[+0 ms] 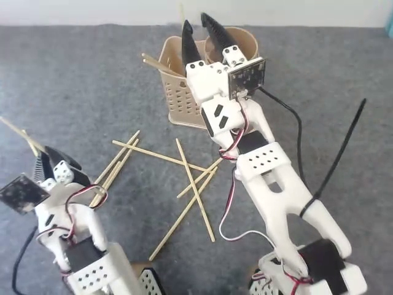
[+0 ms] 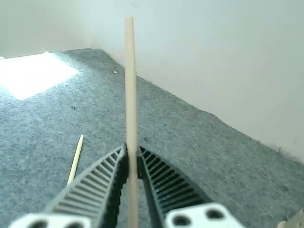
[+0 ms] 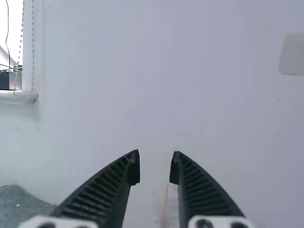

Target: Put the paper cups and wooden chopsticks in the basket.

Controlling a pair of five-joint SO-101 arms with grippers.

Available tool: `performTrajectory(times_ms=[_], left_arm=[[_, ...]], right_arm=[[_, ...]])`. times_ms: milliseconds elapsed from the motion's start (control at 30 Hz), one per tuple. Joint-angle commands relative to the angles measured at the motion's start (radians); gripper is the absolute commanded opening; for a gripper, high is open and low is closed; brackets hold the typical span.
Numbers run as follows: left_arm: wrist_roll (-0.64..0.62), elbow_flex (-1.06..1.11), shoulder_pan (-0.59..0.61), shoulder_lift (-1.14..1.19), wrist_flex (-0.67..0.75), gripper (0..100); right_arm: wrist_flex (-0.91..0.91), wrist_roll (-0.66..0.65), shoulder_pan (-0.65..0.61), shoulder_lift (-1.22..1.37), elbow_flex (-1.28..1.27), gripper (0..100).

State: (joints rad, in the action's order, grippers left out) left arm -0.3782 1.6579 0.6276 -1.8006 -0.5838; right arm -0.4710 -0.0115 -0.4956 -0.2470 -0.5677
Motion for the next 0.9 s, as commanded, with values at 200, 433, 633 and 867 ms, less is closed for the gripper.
performTrajectory(times_ms=[200,433,633,867], left_arm=[[-0.002,-0.008,-0.008,-0.018,0.017,1],[-0.002,-0.012,-0.009,-0.018,0.012,1],[-0.005,-0.050,-0.011,-0.012,-0.029,1],[-0.005,-0.229,-0.095,-0.012,-0.204,1]], right_arm=[[0.315,0.029,-0.008,-0.354,-0.026,1.3],[0.862,0.199,0.025,-0.768,-0.040,0.8],[1.127,0.235,0.183,-1.024,-0.066,0.8],[1.425,0.233,0.360,-1.253,-0.166,0.8]])
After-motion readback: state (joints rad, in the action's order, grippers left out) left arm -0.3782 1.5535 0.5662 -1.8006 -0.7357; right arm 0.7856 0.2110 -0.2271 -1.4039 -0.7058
